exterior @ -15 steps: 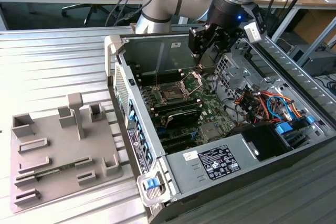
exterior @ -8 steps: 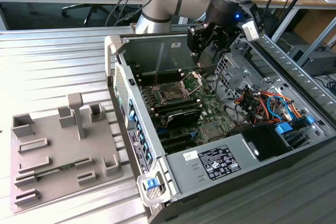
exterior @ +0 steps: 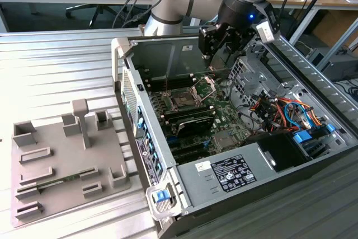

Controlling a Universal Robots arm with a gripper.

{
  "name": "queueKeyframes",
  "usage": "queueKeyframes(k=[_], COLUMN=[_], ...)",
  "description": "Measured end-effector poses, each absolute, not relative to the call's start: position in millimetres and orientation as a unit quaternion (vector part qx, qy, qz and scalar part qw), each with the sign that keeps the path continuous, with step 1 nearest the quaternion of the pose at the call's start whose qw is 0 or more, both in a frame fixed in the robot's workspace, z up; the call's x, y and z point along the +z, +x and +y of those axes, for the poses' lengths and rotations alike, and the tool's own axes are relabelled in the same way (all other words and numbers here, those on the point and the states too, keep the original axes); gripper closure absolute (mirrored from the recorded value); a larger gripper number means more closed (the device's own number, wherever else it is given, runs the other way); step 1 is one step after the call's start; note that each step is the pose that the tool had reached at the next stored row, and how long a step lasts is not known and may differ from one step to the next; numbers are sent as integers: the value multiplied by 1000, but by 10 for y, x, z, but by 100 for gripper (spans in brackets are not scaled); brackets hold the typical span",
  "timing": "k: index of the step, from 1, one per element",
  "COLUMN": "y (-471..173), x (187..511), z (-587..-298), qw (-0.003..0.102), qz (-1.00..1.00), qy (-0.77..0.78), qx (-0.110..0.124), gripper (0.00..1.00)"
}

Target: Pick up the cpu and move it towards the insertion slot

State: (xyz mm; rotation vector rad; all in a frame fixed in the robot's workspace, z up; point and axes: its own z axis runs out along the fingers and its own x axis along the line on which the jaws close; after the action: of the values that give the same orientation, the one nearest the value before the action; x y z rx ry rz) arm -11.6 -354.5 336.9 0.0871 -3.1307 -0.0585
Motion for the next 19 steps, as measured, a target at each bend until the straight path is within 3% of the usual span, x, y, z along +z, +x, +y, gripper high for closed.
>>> queueKeyframes(k=[19], y=[-116], x=[3334], z=[-3445], qw=[5], qz=[-999], qy=[28], qx=[-19], gripper=[45])
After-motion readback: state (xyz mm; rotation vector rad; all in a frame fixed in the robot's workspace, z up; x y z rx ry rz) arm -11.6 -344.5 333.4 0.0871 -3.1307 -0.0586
